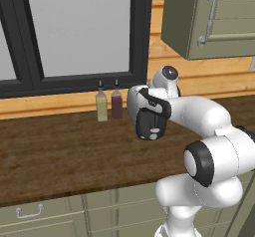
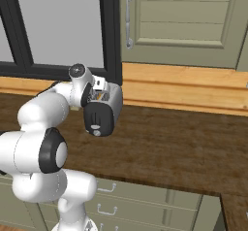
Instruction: Start the toaster. Once the lever pops up, take the bread to the plate on the dining counter.
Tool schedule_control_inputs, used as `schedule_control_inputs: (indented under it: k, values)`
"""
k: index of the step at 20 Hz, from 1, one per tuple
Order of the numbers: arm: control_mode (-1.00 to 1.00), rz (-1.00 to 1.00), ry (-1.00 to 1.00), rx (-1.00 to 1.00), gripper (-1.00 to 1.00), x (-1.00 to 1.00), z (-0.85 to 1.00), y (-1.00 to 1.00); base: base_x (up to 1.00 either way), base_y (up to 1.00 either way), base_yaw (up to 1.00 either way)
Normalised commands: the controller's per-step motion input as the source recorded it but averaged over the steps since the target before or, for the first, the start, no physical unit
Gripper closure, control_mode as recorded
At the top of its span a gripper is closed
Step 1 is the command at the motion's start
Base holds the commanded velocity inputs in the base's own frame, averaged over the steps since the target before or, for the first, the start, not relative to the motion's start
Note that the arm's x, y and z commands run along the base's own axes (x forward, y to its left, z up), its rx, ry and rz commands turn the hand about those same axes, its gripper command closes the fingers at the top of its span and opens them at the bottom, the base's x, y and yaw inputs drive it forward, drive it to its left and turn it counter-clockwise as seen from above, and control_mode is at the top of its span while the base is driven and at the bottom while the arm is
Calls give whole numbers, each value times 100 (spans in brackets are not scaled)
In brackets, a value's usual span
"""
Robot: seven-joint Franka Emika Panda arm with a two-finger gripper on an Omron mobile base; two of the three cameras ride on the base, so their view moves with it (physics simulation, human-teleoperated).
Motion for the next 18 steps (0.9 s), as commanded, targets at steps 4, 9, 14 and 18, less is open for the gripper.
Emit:
schedule_control_inputs:
  k: [4,9,14,18]
  values:
    - [-100,0,0,0,-100,0,0,0,0,0,0]
    - [-100,0,0,0,-100,0,0,0,0,0,0]
    - [-100,0,0,0,-100,0,0,0,0,0,0]
    - [-100,0,0,0,-100,0,0,0,0,0,0]
